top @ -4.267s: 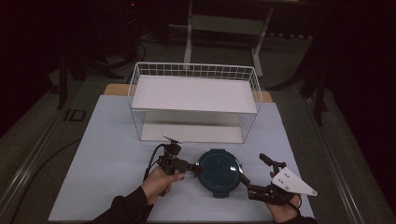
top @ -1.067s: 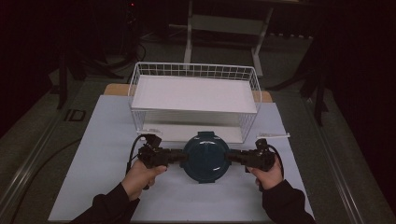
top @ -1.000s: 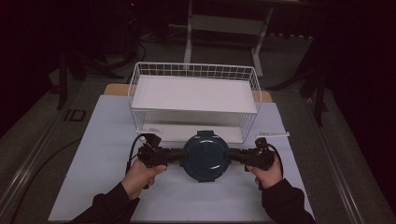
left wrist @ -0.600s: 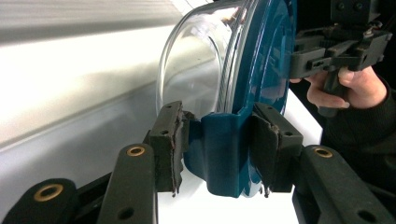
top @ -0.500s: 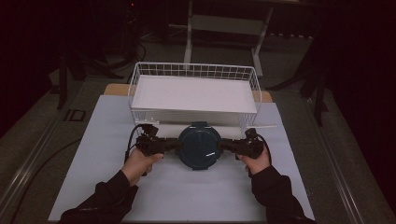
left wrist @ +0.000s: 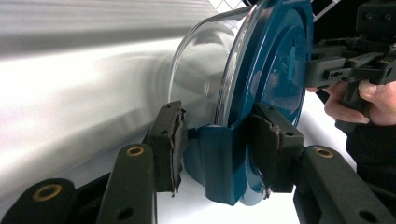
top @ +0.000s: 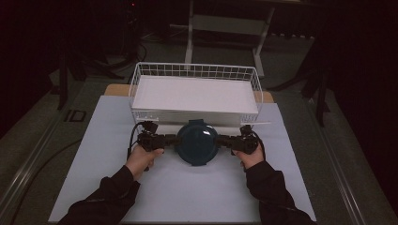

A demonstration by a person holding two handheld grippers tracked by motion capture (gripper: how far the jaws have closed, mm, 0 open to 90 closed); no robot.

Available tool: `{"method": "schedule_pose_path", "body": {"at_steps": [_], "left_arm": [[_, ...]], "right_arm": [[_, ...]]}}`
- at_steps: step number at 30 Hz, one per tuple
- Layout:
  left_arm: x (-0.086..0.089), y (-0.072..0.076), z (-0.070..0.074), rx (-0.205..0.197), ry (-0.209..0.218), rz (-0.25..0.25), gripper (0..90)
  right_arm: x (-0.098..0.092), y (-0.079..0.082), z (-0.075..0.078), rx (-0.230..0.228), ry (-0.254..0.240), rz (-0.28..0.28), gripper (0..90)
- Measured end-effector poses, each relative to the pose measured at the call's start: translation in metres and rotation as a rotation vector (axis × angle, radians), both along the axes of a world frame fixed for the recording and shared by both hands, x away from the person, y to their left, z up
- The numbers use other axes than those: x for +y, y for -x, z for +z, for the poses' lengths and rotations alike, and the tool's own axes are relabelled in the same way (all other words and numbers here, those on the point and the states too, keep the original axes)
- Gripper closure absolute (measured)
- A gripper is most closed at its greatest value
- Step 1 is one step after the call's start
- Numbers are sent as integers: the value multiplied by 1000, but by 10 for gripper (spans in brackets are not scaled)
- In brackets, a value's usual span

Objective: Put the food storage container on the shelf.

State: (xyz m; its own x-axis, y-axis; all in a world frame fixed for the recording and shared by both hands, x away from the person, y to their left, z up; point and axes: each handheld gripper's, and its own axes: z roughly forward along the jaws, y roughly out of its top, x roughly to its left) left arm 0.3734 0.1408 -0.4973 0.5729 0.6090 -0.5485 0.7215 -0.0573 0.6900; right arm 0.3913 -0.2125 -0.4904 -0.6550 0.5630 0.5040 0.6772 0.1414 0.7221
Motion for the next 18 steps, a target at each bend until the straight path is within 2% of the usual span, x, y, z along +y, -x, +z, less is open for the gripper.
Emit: {"method": "schedule_pose_path", "body": {"at_steps": [6,8,9,12,15,17,18], "left_arm": [[3,-7,-1,-12,10,34,556],[3,-10,-2,11,29,39,554],[4,-13,-4,28,55,59,552],[4,-18,-8,13,64,69,551],[3,-20,-10,1,77,79,549],[0,-23,-10,-21,30,82,539],[0,-23,-10,-21,30,82,542]], "right_arm": [[3,-7,-3,-5,-13,-10,562],[4,-8,-3,-14,-14,-16,557],[4,-8,-3,-9,-15,-24,552],[4,-10,-4,-8,-11,-31,546],[1,-14,-9,9,-31,-42,532],[4,-13,-7,-39,45,-58,547],[4,-13,-7,-39,45,-58,547]]}}
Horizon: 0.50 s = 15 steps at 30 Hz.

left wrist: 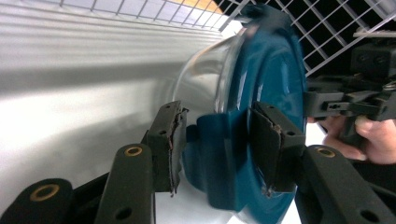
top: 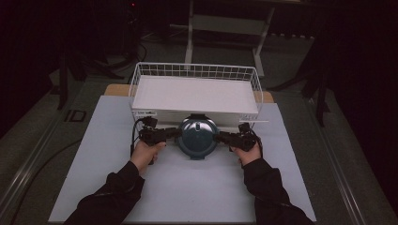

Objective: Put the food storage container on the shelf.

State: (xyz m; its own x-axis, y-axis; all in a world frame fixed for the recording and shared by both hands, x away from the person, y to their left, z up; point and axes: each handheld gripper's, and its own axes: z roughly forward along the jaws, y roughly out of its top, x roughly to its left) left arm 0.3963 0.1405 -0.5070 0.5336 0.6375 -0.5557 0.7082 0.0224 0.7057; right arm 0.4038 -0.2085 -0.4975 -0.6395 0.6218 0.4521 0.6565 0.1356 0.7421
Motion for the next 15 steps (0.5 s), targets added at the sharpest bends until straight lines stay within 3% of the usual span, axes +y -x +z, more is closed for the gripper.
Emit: {"method": "schedule_pose_path", "body": {"at_steps": [1,3,6,8,9,13,14,15], "left_arm": [[0,-1,0,7,9,9,544],[0,-3,0,-15,-8,8,541],[-1,-3,0,-43,-46,32,471],[-1,-3,-1,-63,-46,46,459],[-2,-3,-2,-70,-53,60,416],[-4,-3,-1,-111,-79,96,399],[-4,-3,-1,-111,-79,96,399],[-4,-2,-1,-113,-66,83,396]], "right_arm": [[4,0,2,-1,25,-6,493],[6,0,5,-38,40,-10,490],[9,2,9,-16,58,-36,491],[9,2,9,-13,57,-40,491],[11,2,9,-34,57,-52,484],[15,4,9,-82,78,-72,488],[15,4,9,-82,78,-72,488],[16,6,9,-112,91,-81,485]]}}
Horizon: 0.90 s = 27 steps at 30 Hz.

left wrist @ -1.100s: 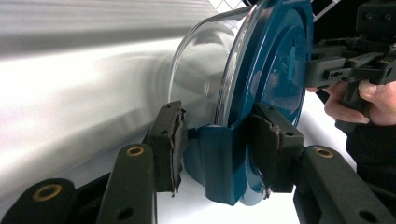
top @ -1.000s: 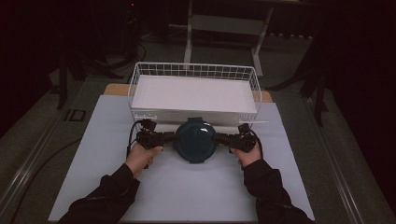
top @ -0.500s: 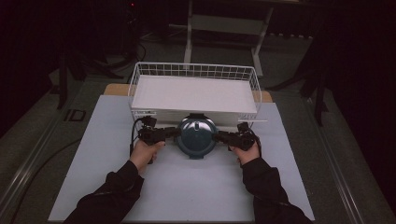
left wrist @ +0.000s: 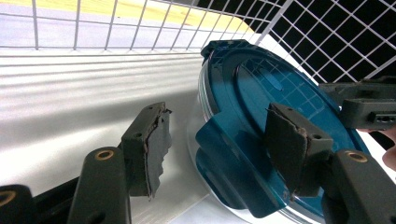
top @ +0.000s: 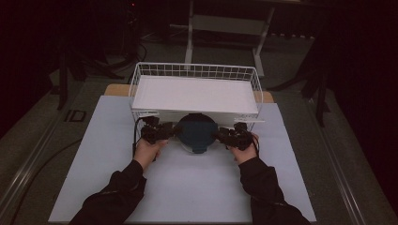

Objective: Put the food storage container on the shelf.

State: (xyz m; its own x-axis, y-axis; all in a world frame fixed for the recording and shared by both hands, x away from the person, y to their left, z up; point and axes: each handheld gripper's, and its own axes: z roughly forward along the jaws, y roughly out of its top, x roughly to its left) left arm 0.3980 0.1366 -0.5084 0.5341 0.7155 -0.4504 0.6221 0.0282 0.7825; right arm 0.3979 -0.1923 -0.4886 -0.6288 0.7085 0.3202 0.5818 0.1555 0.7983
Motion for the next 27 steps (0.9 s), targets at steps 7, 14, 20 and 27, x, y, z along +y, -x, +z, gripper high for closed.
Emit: {"method": "schedule_pose_path", "body": {"at_steps": [7,14,20,27], "left_arm": [[-5,10,6,-55,4,-103,155],[-7,25,16,-75,13,-158,8],[-5,41,24,-128,-12,-181,8],[-3,62,29,-144,-27,-215,8]], "right_arm": [[2,12,9,-58,5,0,440],[-3,25,15,-61,0,-14,441],[-2,41,20,-55,-3,24,451],[3,57,23,-50,6,49,532]]}}
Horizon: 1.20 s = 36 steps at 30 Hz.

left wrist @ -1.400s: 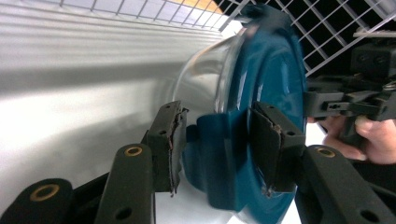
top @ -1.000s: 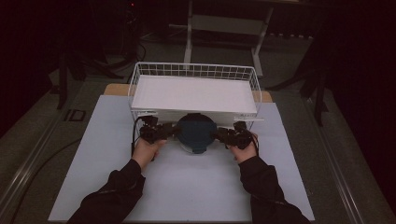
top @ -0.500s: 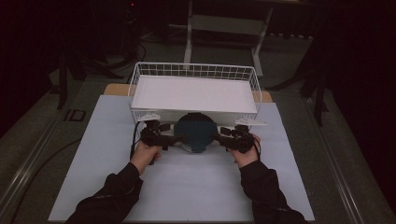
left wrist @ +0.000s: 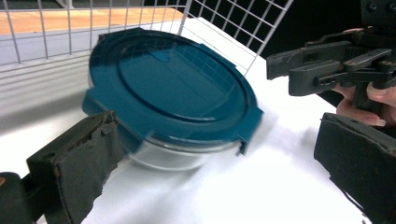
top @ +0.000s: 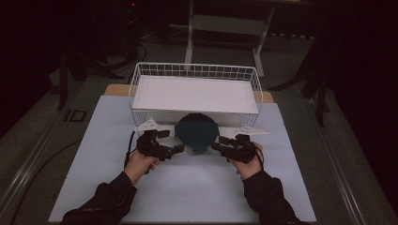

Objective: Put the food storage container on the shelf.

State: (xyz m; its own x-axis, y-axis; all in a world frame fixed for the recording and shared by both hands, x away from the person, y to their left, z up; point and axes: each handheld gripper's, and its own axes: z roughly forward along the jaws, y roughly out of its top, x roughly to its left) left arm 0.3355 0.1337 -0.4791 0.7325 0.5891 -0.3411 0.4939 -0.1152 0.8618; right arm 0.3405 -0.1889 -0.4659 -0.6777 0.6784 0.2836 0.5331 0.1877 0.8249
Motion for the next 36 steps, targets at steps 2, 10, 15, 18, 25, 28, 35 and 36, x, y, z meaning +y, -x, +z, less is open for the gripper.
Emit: {"method": "schedule_pose_path", "body": {"at_steps": [2,10,15,18,25,28,35,36], "left_arm": [[1,6,1,4,6,-3,8],[4,30,13,-43,-1,-12,8],[7,44,14,-52,-19,-28,8],[9,52,10,-48,-30,-19,8],[12,69,0,-57,-50,-5,8],[13,72,-4,-56,-50,-6,8],[13,74,-12,-62,-46,5,8],[13,74,-13,-63,-40,7,8]], "right_arm": [[3,5,0,-6,10,11,547],[19,19,-4,-13,74,46,743],[27,22,-12,11,108,76,899],[31,23,-15,10,126,91,899],[39,19,-20,23,146,89,900],[42,16,-23,27,160,81,900],[52,11,-26,18,179,89,900],[54,10,-27,18,180,89,900]]}}
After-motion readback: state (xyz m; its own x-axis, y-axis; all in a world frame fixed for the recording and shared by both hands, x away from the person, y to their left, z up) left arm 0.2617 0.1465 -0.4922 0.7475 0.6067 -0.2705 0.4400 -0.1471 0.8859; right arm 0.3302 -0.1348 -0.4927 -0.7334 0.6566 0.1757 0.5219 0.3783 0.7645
